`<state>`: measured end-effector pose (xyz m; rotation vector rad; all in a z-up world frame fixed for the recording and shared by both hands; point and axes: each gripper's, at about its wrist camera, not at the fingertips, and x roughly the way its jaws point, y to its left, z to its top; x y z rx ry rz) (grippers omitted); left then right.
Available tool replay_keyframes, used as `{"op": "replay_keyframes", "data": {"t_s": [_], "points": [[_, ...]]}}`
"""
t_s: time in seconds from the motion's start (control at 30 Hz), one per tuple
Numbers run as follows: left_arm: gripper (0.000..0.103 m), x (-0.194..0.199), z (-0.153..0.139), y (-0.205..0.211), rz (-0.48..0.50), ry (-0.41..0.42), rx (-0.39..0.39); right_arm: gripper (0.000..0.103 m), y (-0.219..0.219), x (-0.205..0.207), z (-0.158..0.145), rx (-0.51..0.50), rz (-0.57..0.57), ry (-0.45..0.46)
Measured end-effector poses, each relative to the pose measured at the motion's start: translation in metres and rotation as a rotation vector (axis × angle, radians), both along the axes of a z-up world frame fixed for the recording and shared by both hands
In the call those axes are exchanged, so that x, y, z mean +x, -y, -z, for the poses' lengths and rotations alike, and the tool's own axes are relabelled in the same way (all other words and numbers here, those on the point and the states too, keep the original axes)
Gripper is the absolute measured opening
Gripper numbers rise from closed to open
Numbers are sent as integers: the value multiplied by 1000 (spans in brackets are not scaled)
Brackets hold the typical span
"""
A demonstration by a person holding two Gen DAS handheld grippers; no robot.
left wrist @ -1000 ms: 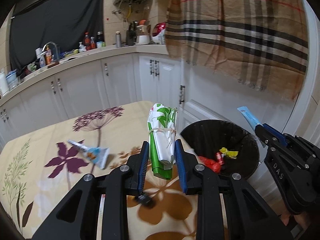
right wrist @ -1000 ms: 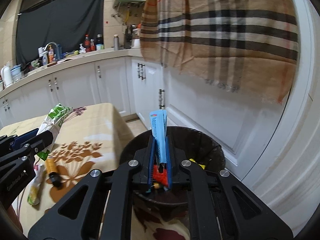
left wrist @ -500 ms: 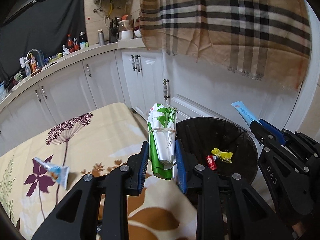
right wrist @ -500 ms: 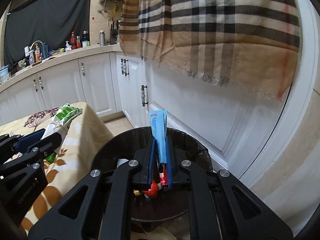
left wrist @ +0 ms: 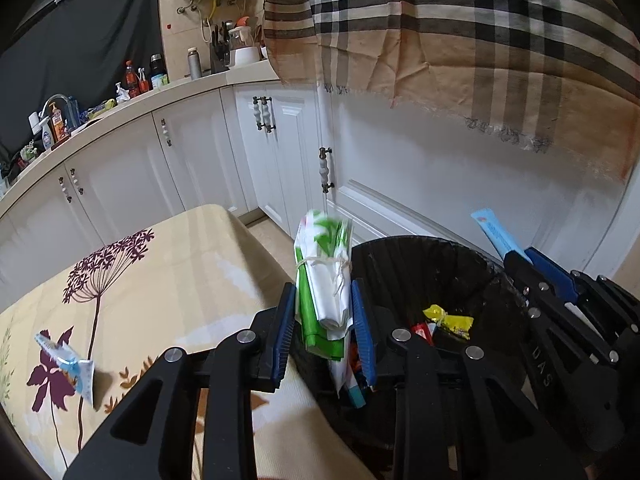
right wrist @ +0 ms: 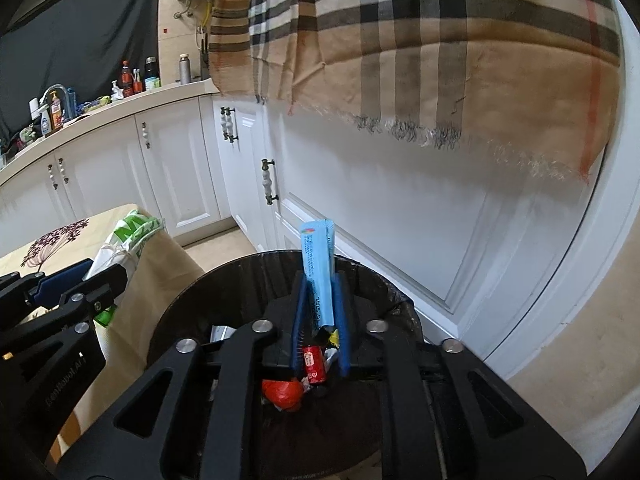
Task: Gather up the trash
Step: 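Carry the blue tube and packet over the bin and open both grippers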
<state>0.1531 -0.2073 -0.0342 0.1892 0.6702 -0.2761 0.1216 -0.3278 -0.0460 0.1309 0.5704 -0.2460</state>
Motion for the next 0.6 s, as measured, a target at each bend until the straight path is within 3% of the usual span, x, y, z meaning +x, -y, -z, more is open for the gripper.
{"op": "replay_keyframes", "data": {"t_s": [0.07,0.2,0.6], "points": [[31,4,1,2,3,-11,2,30,2,4,3,6,11,-7],[46,9,1,5,3,-18,-5,32,4,3,5,7,20,-11],[60,-10,-10,-19,-23,-3,-3,36,-8,-17,-5,36,-13,-17]]}}
